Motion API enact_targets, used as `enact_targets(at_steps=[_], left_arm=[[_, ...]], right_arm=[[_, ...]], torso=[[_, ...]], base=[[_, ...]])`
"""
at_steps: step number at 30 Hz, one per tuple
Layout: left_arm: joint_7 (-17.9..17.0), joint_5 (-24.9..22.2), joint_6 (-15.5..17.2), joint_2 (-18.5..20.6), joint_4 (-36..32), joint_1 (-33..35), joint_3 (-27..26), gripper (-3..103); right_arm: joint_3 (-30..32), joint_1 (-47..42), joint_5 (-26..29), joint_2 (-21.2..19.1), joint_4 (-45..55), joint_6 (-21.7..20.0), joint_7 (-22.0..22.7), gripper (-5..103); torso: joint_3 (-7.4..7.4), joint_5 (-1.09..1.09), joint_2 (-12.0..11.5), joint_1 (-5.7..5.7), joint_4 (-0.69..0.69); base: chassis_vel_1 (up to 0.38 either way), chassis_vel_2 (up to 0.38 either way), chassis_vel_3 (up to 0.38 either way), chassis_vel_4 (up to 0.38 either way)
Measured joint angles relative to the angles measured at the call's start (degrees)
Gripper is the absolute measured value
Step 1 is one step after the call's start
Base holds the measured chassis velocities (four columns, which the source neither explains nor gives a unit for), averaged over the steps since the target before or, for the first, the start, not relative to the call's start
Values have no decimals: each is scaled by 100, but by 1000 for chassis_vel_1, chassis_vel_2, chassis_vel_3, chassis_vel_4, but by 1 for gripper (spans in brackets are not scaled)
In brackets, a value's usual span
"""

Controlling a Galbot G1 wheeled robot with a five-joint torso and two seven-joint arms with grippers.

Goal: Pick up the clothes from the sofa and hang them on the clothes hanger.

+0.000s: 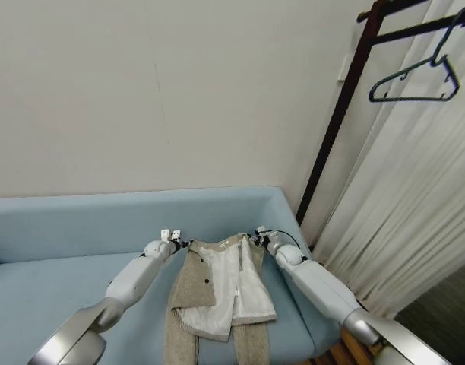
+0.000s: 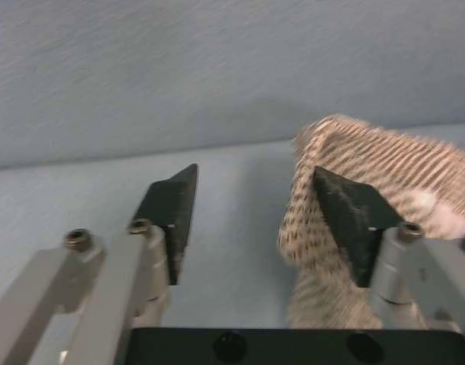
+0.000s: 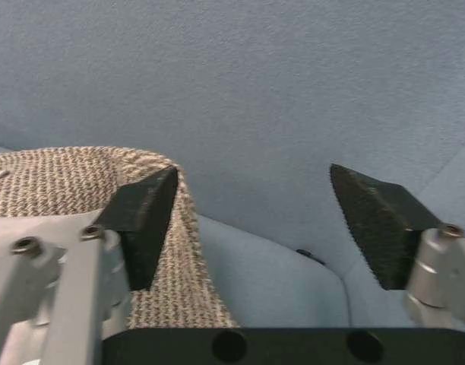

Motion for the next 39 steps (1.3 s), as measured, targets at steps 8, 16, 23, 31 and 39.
enact_targets(at_steps=[8,16,23,31,39], left_arm=[[133,-149,-271,389,-417,504,-562,83],[116,-651,-166,1263,-2395,1447,-1077,100],[-370,-1357,38,1616,-3957,2029,-1203,100],[-1279,131,-31,1678,-5821,3233,-1183,100],[-1120,2389,-328,1770,-6965,5302,-1705,100]], right_arm=[[189,-298,342,-365,908,-163,169,96],[466,-713,757,-828,2198,-336,449,100],[980,-1226,1115,-1340,3106,-528,593,100],[1490,-2047,1366,-2000,4100,-556,706,100],[1723,-2191,1753,-2381,4640,-595,945,100]], torso=[[0,-1,0,1,-4],[-1,1,0,-1,2],[-2,3,1,0,0],[-2,1,1,-1,-4],[-1,2,1,-1,-1]], base=[[0,0,0,0],[0,0,0,0],[0,0,0,0],[0,0,0,0],[0,0,0,0]])
